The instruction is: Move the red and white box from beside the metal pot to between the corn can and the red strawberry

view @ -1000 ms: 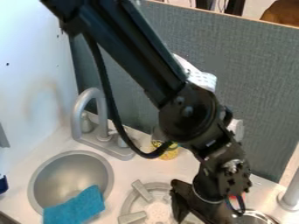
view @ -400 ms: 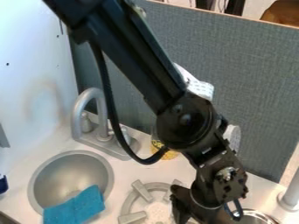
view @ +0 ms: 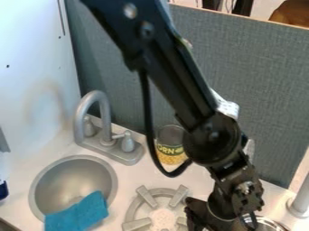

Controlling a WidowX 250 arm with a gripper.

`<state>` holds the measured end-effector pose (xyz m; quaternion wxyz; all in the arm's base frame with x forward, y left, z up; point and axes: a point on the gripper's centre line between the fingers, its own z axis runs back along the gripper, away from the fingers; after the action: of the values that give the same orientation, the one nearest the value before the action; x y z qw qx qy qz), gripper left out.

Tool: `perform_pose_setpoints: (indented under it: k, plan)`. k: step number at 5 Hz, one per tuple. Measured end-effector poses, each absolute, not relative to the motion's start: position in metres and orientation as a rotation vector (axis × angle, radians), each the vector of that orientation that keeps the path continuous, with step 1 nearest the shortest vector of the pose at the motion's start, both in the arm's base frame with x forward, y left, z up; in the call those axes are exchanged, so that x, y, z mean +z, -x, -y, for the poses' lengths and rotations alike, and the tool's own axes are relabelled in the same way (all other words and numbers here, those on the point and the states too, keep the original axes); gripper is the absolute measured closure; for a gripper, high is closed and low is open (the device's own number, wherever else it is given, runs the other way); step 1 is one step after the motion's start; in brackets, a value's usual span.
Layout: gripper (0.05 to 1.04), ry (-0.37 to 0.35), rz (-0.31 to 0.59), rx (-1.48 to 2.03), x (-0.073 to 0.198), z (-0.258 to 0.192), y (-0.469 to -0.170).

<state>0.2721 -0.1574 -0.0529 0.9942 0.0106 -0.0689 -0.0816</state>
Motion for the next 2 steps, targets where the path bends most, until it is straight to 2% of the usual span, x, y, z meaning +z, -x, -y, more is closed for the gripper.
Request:
perform_pose_setpoints:
  k: [2]
  plan:
    - [0.670,-0.003,0.147,-0.141,-0.0627,0.1584,-0.2707]
